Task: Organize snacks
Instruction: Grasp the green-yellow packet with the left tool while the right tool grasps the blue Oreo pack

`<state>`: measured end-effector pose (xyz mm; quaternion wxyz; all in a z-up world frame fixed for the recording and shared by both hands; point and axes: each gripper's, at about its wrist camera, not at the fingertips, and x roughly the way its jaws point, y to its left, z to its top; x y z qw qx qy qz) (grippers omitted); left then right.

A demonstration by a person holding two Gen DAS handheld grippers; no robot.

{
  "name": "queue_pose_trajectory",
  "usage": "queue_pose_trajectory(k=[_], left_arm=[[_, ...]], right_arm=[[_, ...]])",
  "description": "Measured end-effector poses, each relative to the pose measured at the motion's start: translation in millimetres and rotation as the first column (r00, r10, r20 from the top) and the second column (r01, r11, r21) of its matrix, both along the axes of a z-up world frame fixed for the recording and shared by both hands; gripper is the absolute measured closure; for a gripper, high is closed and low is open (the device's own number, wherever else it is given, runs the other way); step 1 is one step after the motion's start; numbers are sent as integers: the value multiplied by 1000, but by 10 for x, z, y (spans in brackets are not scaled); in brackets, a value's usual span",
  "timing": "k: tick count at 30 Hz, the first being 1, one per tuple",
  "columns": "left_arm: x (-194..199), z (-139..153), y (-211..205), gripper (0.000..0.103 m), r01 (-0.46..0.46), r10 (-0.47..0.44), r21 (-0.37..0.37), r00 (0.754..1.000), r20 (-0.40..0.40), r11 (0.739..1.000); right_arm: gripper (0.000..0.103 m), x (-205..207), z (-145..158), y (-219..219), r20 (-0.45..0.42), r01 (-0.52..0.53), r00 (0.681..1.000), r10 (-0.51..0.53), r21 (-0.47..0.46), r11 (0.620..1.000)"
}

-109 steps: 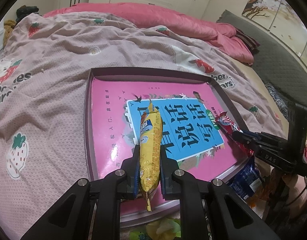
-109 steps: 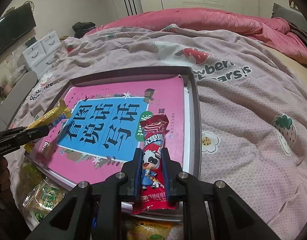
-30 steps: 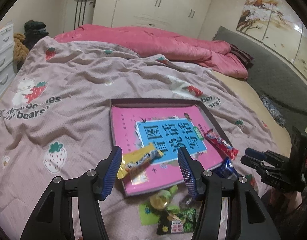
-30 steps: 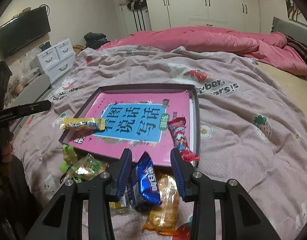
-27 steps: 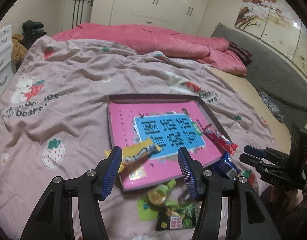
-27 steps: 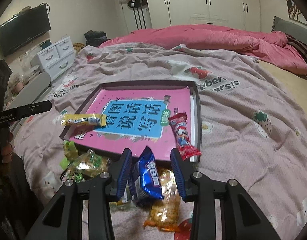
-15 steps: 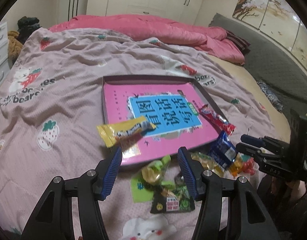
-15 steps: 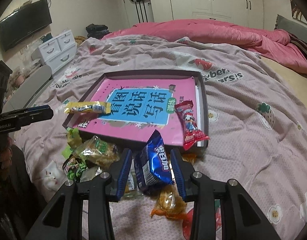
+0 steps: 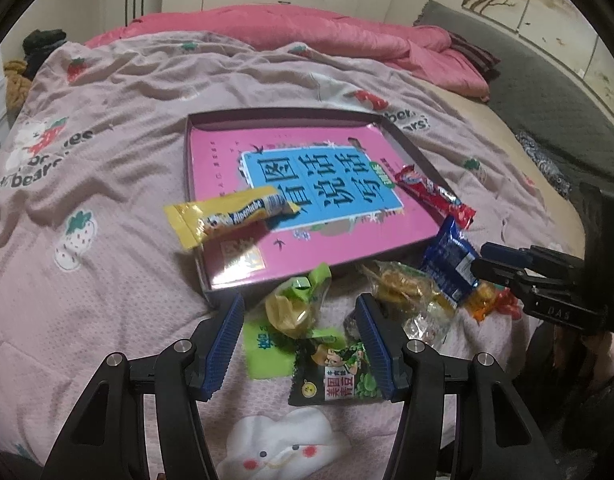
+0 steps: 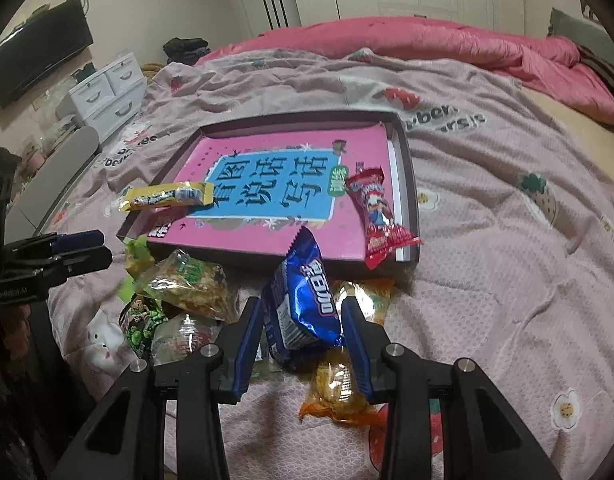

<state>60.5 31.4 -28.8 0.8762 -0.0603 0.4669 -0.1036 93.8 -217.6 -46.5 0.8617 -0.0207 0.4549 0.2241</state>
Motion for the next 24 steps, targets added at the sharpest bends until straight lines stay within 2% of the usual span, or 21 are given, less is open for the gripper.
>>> queue_pose_trajectory(k=[6,10,13,24], left_arm=[[32,-86,4,43,-3,3,-3,1000,-23,1000],[58,-131,18,43,-12,12,-10,999,-37,1000],[84,-164,11,43,-13,13,-14,999,-45,1000],[149,-279,-23,43,-22,22,-9,998,-63,1000]], right_arm=[[63,56,-108,34,-22,-20,1000,19,-10,1000],[63,52,-147,98,-4,-54,999,53,-29,998],[72,63,-160,115,-7,-73,997,73,-17,997],[78,159,-298,251,-46,-112,993,112,-7,994]])
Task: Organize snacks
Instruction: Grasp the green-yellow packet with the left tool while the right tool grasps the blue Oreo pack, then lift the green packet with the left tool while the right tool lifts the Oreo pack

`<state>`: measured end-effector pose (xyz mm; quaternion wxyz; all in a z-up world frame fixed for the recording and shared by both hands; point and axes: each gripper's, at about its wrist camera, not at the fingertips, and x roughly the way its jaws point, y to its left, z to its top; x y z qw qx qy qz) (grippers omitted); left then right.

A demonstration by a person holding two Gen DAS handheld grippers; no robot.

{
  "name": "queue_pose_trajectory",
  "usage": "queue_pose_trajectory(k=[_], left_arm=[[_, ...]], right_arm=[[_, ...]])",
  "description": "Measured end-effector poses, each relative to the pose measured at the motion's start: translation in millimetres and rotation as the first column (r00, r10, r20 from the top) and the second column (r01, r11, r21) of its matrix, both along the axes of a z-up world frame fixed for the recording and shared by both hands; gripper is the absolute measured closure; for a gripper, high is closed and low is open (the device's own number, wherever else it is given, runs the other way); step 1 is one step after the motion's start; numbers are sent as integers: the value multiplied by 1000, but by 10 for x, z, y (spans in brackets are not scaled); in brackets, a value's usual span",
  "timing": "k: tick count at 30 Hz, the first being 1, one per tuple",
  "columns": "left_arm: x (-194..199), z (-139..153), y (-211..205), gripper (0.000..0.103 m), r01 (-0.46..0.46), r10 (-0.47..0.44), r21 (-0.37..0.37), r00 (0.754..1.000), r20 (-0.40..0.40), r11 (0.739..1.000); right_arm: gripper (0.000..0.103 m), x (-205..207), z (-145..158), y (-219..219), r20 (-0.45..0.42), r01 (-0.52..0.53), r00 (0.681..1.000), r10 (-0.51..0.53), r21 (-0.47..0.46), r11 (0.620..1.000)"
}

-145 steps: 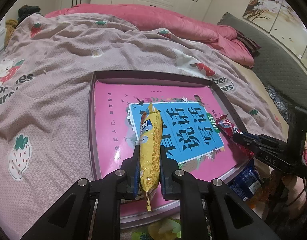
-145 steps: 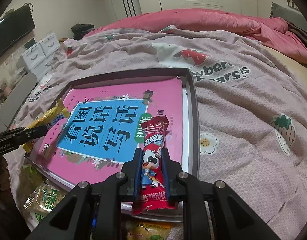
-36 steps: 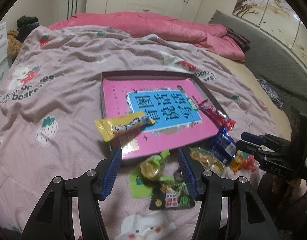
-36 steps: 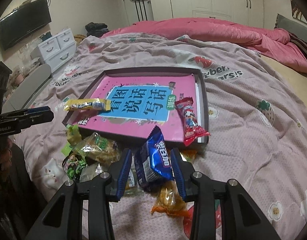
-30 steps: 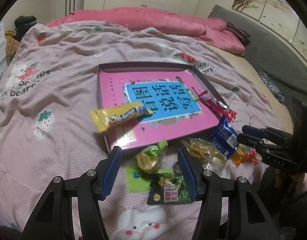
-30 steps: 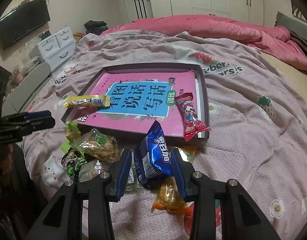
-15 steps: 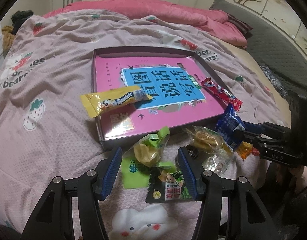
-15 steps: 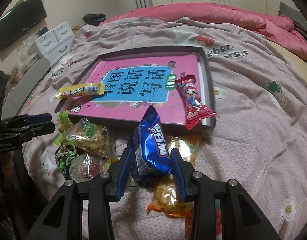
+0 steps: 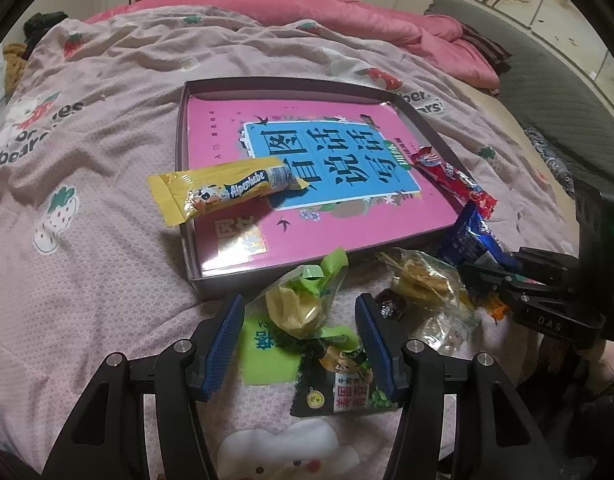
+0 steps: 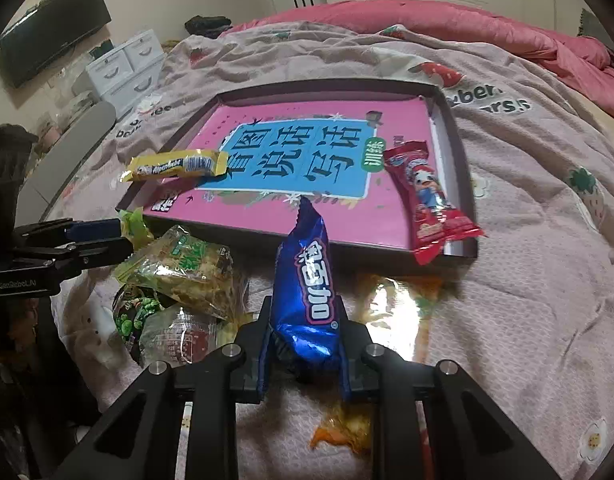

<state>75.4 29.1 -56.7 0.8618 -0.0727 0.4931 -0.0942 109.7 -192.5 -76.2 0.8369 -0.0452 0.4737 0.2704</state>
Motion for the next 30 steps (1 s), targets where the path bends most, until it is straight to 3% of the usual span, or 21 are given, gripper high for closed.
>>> queue_pose_trajectory(k=[11,13,30], left_arm=[[89,-119,-11,56,-30,31,24,999,-18,999],[79,-105,-14,67,-20,20,8,1000,-15,1000],[-14,72,-2,73,-29,30,-17,999,24,999]], right_arm=[[79,-5,36,-4,20,-5,1000,5,14,1000],[80,-24,61,-18,30,-5,1000,4,18,1000],[80,-124,312,-155,127,20,991,-29,72,997]])
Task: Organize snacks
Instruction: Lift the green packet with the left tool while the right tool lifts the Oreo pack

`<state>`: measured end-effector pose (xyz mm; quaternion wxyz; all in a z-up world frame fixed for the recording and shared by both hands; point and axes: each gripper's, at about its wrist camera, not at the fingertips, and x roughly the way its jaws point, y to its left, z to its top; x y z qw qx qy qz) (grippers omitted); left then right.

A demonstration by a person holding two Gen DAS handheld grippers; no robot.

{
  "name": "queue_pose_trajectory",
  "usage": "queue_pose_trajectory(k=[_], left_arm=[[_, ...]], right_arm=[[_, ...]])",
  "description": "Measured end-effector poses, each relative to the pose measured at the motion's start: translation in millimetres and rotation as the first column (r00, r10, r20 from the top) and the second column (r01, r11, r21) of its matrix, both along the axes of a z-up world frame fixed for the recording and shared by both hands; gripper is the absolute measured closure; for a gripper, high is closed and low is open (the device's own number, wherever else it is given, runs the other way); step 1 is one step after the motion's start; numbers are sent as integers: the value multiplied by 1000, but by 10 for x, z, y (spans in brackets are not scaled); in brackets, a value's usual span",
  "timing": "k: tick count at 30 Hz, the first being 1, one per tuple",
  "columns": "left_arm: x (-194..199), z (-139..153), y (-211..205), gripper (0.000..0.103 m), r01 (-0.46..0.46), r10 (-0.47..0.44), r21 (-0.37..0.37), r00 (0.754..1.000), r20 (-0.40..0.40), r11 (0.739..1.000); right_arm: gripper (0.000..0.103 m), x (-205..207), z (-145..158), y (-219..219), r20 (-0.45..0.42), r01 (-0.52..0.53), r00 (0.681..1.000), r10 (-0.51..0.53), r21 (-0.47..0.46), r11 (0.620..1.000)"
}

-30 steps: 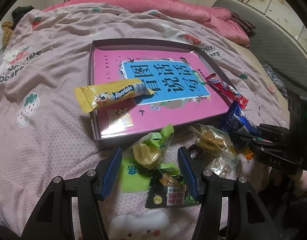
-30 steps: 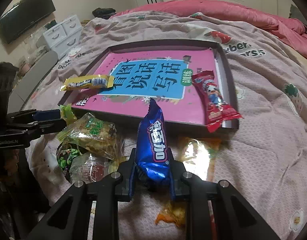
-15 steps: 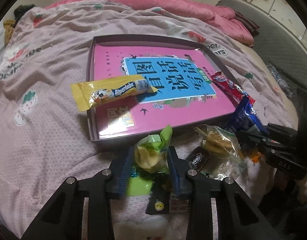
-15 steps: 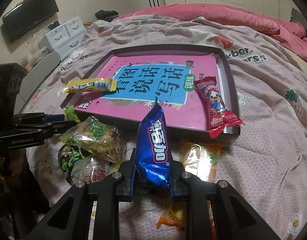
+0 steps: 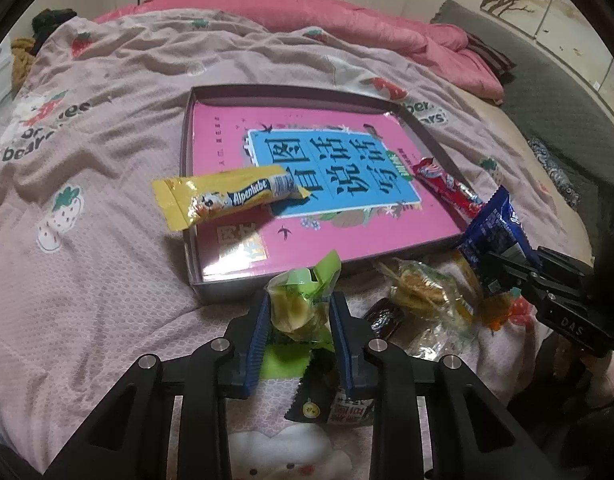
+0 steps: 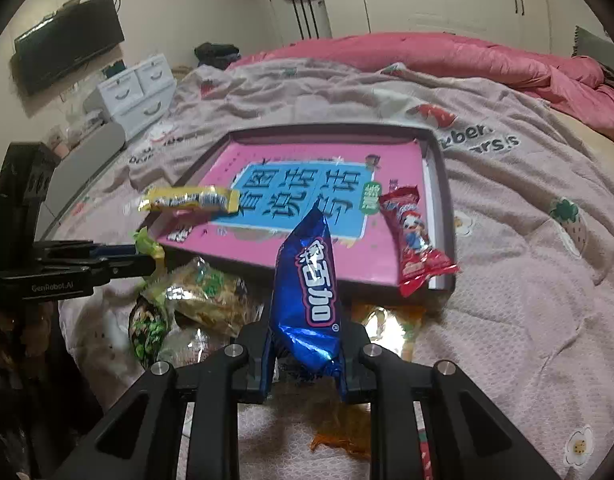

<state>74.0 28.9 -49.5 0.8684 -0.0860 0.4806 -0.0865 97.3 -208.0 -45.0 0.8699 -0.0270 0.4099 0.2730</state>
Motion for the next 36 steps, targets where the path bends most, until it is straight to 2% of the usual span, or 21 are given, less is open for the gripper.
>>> queue_pose_trajectory(k=[14,36], left_arm=[[-79,209,-33,74,11,-11,-3,997,71,1000],[-87,475,9,74,-6,12,-31,985,174,1000]], right_arm=[[79,-7,232,-209,80,71,994,-79,98,993],[80,-20,379,-178,170,57,982,-79,130,990]])
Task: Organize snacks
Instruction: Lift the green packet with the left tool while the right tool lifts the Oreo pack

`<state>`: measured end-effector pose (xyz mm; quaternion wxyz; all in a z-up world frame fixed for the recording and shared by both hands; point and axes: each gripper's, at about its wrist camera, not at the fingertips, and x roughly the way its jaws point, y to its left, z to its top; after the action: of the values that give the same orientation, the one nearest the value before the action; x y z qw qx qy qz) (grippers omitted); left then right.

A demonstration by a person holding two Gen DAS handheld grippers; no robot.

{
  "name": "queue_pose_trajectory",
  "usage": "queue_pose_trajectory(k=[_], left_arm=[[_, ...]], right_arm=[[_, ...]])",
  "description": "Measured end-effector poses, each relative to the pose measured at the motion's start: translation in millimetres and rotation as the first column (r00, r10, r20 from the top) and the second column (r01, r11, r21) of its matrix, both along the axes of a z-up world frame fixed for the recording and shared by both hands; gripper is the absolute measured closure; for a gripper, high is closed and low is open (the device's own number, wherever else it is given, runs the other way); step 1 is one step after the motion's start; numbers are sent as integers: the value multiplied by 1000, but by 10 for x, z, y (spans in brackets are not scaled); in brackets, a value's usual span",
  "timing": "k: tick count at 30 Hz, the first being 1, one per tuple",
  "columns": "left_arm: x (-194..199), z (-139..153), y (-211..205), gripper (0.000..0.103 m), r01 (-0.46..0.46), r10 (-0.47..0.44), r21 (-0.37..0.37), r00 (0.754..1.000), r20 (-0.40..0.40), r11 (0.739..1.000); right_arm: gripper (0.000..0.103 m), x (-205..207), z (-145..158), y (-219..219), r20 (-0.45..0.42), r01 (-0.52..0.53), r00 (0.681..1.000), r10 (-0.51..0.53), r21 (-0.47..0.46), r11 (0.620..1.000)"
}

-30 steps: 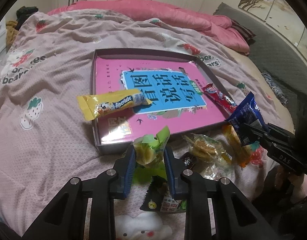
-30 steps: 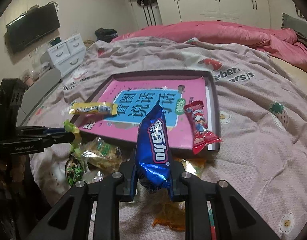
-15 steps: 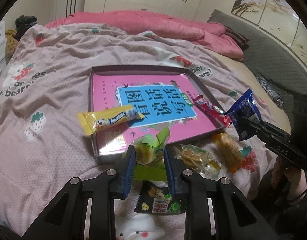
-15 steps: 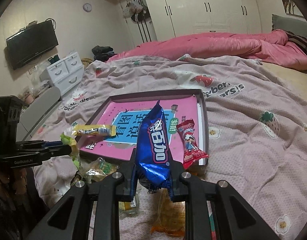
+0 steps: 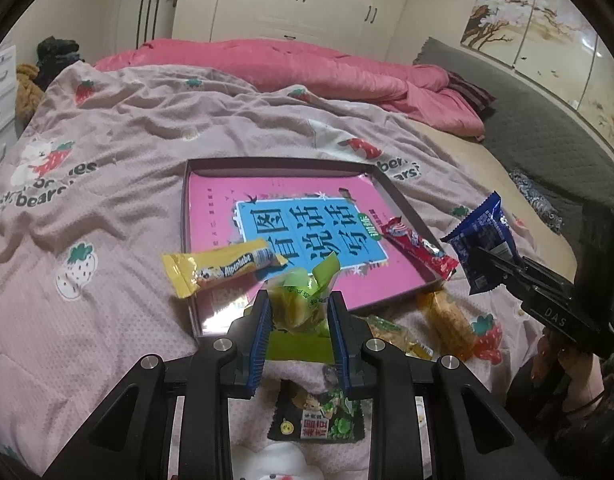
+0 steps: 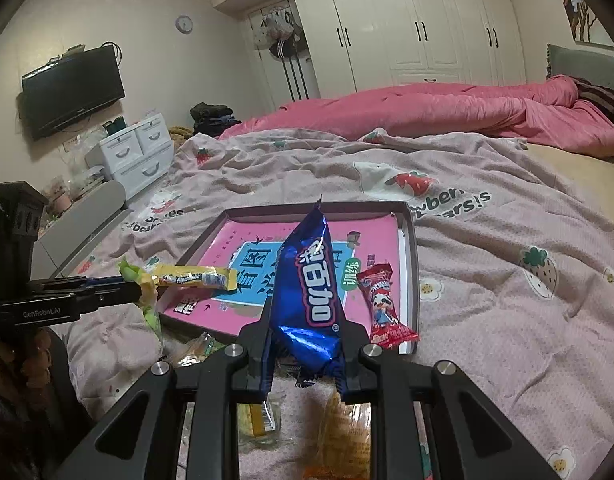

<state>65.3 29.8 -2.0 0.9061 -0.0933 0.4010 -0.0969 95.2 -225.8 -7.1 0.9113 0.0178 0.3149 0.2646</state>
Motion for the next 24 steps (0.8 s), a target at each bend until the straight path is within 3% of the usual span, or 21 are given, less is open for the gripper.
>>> queue_pose_trajectory(k=[10,24], left_arm=[[144,67,-12,74,-26,25,24,999,33,999],[381,-56,3,74,-55,54,54,998,7,997]], right_arm=[[79,123,16,15,3,-1,1000,1,42,999],[80,337,-64,117,-7,-15,1000,15,34,999]])
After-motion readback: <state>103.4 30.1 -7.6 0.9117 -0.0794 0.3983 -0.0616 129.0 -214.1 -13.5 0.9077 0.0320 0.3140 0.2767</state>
